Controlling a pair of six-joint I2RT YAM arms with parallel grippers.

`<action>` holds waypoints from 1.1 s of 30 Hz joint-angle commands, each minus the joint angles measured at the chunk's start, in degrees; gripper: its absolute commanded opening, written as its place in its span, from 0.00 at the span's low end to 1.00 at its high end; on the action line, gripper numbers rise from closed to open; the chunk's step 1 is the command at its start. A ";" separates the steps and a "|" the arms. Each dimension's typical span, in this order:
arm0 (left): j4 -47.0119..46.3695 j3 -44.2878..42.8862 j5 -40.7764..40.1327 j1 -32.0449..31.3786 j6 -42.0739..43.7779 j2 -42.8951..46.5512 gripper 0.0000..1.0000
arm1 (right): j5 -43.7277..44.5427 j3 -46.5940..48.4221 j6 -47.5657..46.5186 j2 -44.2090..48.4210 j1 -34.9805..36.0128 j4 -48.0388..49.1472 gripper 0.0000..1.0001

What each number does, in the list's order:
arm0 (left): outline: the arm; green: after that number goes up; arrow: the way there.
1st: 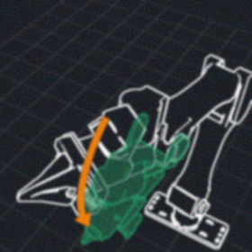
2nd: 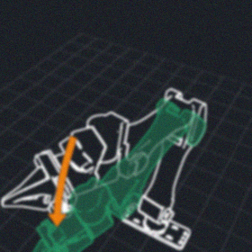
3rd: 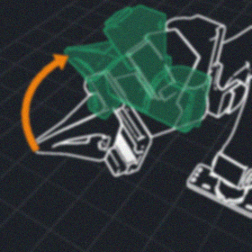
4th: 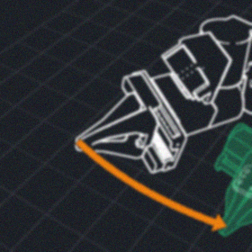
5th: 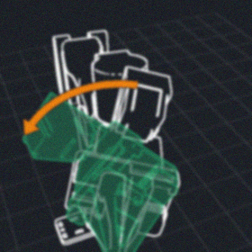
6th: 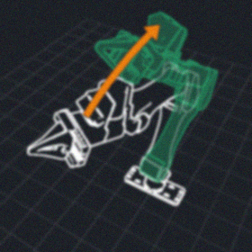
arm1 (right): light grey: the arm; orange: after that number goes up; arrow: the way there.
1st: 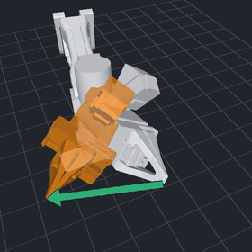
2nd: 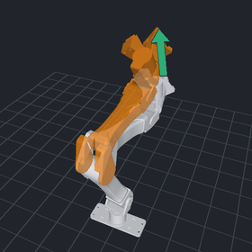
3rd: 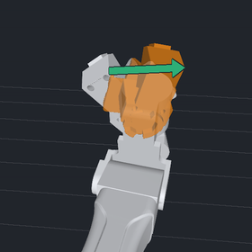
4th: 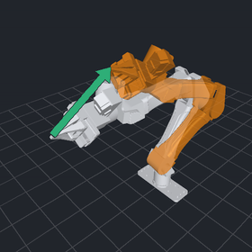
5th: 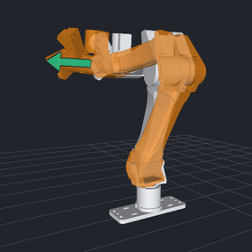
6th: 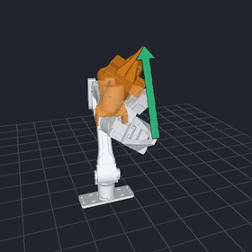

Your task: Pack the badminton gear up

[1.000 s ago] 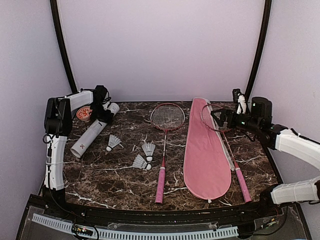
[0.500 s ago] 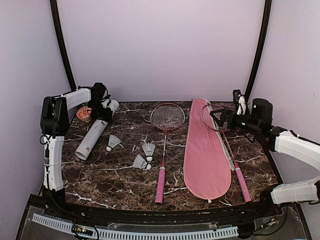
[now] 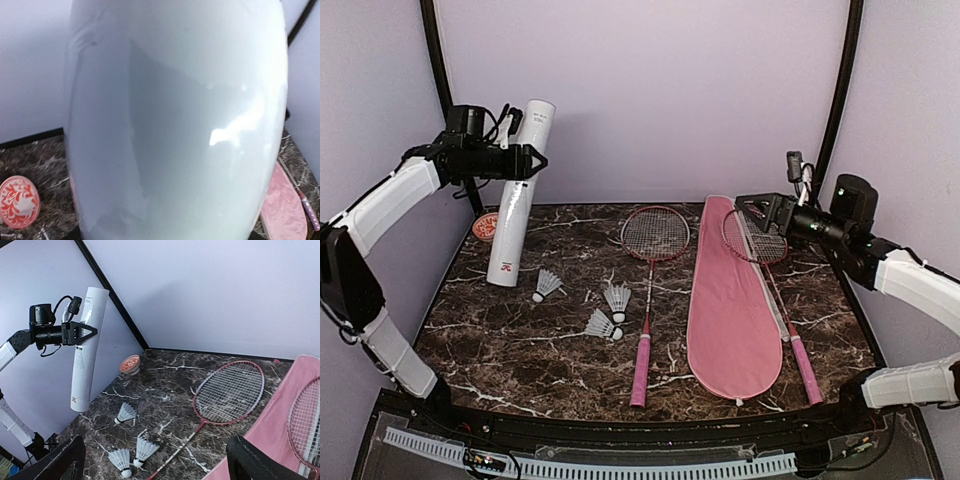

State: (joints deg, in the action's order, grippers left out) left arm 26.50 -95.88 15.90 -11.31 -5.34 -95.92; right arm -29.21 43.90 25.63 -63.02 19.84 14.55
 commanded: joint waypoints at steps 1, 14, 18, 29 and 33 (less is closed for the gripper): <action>-19.97 11.93 8.61 -5.45 -5.49 11.29 0.50 | -6.48 5.25 2.97 1.28 2.47 4.16 0.99; -57.68 31.56 11.25 -26.04 -23.16 20.91 0.48 | 0.46 11.81 -2.52 -3.00 20.44 -2.44 0.99; -62.77 32.35 7.63 -34.79 -20.65 18.45 0.47 | 1.44 13.32 -7.50 -4.69 25.71 -5.12 0.99; -78.08 35.43 -2.61 -44.35 -19.65 13.44 0.47 | 0.05 9.98 -7.41 -4.71 31.32 1.86 0.99; -84.53 36.77 -4.62 -45.60 -21.89 11.66 0.46 | 0.42 9.21 -8.42 -6.16 32.67 2.63 0.99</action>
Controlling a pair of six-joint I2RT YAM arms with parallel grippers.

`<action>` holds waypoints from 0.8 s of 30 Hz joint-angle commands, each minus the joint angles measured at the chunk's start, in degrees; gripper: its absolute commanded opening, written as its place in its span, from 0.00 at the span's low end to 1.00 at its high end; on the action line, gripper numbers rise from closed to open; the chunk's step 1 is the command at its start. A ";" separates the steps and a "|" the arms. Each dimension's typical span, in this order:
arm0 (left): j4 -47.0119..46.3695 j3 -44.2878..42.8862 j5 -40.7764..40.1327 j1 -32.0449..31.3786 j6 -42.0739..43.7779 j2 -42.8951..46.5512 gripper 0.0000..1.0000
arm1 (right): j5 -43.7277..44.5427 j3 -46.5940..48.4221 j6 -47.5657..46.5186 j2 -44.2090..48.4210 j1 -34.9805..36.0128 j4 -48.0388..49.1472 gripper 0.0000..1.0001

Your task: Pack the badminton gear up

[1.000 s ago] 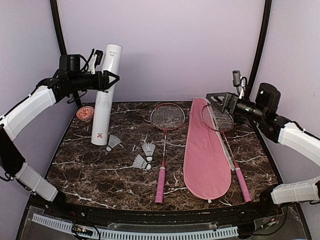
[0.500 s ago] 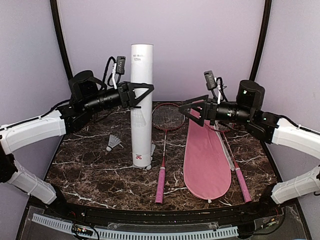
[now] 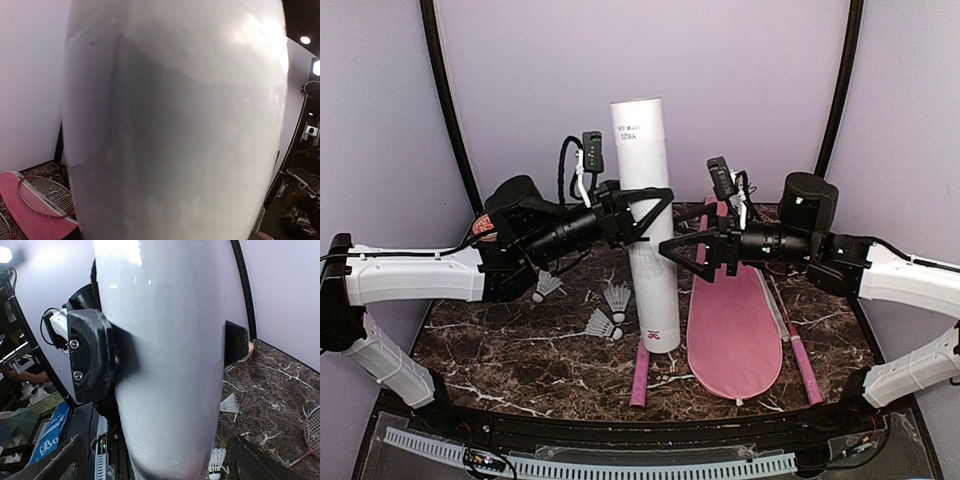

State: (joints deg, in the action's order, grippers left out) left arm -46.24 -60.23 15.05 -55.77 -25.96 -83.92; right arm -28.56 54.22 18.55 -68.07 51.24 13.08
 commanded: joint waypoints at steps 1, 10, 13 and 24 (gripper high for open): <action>-13.85 1.59 -4.13 -1.80 -1.45 -0.81 0.46 | -0.10 -1.43 -1.59 -1.49 1.45 4.51 0.99; -14.12 1.26 -6.25 -4.35 2.23 -1.70 0.47 | 0.75 -1.99 -5.15 -2.79 2.44 4.03 0.99; -15.63 2.25 -5.96 -4.43 2.74 -1.50 0.47 | -0.04 -3.00 -7.13 -2.62 2.38 4.67 0.99; -21.06 4.01 -0.02 -4.44 3.32 -2.70 0.47 | -6.38 -4.85 -8.93 -2.94 2.39 7.80 0.96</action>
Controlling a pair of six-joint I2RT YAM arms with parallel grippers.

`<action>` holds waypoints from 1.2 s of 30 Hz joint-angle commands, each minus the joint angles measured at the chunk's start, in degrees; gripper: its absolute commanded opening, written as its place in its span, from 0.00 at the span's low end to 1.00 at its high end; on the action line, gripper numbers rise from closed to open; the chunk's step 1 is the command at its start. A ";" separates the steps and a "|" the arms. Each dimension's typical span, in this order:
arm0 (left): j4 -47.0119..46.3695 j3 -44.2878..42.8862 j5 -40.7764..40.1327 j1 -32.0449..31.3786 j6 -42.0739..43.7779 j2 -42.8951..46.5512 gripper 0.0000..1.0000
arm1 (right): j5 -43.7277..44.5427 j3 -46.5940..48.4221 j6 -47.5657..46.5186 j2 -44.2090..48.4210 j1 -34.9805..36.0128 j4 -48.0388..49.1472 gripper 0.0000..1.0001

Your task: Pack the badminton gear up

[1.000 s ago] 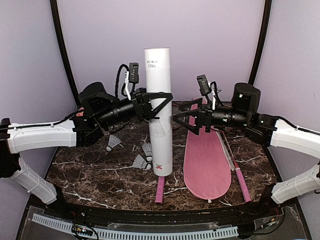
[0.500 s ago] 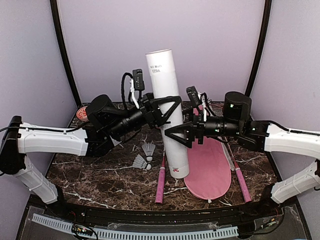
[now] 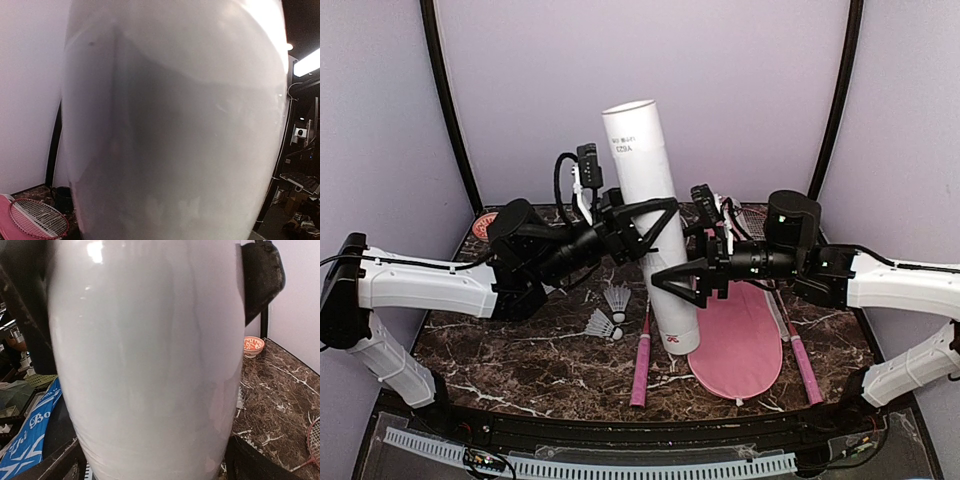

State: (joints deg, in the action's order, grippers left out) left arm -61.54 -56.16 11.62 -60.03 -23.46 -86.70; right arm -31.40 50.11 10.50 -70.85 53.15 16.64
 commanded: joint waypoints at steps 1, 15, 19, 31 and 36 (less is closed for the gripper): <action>-6.59 -0.05 4.39 -0.17 0.51 -0.25 0.47 | -4.16 -0.86 -0.87 -0.12 0.55 4.62 0.97; -16.30 1.22 7.43 -0.44 -8.51 -2.23 0.50 | -5.08 -2.54 -4.94 -0.15 0.51 6.81 0.96; -17.99 -0.55 11.40 -0.61 -10.80 -4.83 0.50 | -9.15 -1.32 -6.44 -0.74 0.47 6.50 0.95; -14.49 -2.12 14.88 -0.61 -9.10 -5.16 0.50 | -12.84 1.87 -6.99 -3.20 0.38 3.79 0.68; -12.59 -0.37 12.45 -0.61 -5.93 -3.15 0.54 | -13.72 2.08 -6.64 -2.49 0.29 2.87 0.53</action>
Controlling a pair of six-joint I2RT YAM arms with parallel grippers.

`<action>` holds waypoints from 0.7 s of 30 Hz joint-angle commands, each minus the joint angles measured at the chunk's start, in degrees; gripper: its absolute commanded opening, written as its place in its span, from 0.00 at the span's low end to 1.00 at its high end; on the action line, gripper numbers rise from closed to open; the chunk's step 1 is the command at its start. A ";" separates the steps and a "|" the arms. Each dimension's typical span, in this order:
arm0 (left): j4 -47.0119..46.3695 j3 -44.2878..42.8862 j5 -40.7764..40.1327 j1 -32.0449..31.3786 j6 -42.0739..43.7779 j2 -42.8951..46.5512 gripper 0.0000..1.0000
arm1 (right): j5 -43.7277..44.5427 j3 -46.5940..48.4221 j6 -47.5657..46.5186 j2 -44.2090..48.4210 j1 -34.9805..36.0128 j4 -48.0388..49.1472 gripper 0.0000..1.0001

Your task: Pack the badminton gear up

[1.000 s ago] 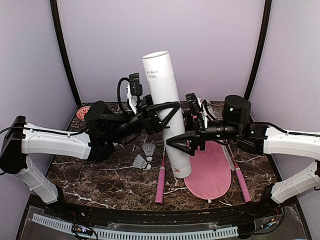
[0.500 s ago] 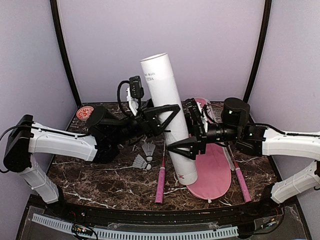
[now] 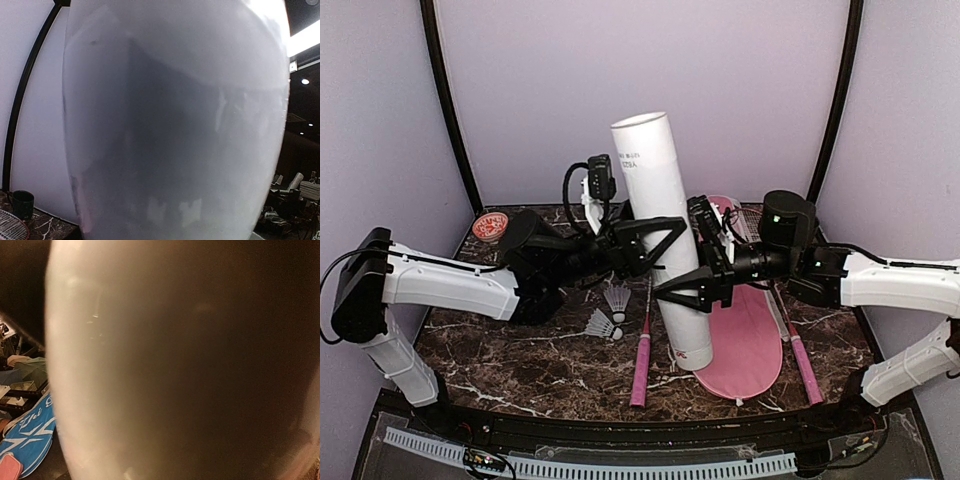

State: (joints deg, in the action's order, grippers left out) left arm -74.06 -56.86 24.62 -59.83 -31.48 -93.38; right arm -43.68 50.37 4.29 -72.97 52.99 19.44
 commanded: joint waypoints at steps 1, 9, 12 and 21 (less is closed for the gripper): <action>1.44 0.95 -1.23 -0.81 3.52 4.46 0.57 | -1.37 1.89 -0.29 -0.15 0.40 -0.42 0.52; 31.10 2.81 -6.81 -0.40 16.93 18.51 0.84 | 3.75 1.36 -2.75 5.25 -1.29 -12.75 0.47; 46.37 2.24 -7.50 0.23 22.57 24.61 0.88 | 6.68 1.33 -4.21 7.59 -2.18 -18.83 0.47; 80.19 0.51 -7.61 4.27 31.88 41.11 0.88 | 23.29 6.69 -14.49 9.40 -0.90 -43.87 0.48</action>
State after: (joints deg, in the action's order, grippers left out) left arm -13.19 -54.52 17.02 -56.86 -6.22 -56.77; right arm -29.54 53.47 -4.47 -64.07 50.96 -13.50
